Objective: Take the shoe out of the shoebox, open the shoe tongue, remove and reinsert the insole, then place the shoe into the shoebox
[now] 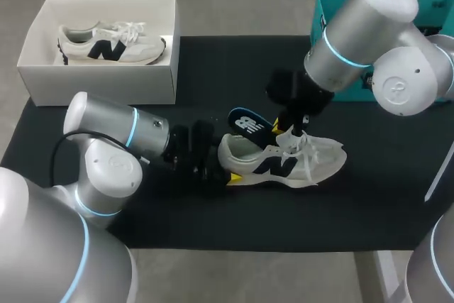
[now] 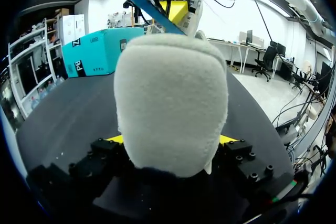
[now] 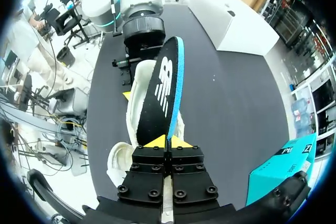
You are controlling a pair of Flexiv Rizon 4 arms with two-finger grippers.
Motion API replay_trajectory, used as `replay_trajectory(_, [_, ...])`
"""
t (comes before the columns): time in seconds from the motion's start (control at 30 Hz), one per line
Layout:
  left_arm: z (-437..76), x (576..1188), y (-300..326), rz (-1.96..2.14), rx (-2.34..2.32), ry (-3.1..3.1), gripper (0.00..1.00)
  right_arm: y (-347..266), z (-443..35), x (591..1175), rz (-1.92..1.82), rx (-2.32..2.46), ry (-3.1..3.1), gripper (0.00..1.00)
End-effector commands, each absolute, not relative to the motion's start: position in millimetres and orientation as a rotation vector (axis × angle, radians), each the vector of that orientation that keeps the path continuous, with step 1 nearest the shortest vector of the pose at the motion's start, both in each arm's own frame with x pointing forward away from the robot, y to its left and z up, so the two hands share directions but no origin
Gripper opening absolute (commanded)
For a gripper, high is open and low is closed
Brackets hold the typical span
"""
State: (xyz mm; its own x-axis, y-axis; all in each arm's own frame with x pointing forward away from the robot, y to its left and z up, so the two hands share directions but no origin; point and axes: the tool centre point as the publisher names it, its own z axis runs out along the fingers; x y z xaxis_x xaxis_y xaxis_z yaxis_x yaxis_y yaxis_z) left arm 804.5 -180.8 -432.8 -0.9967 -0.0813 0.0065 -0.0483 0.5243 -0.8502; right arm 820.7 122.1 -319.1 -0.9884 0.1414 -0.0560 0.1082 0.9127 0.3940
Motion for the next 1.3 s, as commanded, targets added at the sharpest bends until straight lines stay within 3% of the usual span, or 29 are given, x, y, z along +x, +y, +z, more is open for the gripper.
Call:
replay_trajectory(0.03, [-435, 804, -182, -1.508, -0.116, 2.715, 0.00, 128, -315, 827, 0.701, 0.155, 2.968, 0.00])
replay_trajectory(0.83, [-435, 804, -182, -1.508, -0.116, 2.715, 0.00, 161, -296, 843, 1.095, 0.023, 2.825, 0.00])
replay_trajectory(1.3, [-435, 804, -182, -1.508, -0.116, 2.715, 0.00, 164, -234, 844, 1.150, -0.026, 2.738, 0.00])
